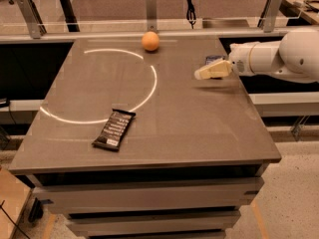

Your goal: Pick rxbar blueberry

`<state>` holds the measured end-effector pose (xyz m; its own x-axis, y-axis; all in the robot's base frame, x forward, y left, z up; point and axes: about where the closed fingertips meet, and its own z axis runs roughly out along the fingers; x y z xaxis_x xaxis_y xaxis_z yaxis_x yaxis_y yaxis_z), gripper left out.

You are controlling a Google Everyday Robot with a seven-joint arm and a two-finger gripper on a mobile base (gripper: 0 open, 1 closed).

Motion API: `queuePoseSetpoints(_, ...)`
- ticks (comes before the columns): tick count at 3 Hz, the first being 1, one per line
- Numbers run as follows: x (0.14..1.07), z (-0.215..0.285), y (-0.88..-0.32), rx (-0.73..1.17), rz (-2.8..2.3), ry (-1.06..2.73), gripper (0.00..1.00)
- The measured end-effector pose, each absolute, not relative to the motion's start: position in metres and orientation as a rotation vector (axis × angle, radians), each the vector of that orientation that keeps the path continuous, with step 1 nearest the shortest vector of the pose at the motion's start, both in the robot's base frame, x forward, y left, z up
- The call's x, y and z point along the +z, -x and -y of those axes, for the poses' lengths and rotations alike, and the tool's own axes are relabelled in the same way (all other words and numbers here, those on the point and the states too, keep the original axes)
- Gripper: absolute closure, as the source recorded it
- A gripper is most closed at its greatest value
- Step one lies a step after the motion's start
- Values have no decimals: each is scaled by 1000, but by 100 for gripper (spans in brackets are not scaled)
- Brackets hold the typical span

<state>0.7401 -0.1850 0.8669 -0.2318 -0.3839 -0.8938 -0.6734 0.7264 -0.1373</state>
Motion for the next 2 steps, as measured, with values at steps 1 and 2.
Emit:
queuePoseSetpoints(1, 857, 195, -753, 344, -1865, 766, 0)
queuePoseSetpoints(2, 844, 201, -761, 341, -1893, 742, 0)
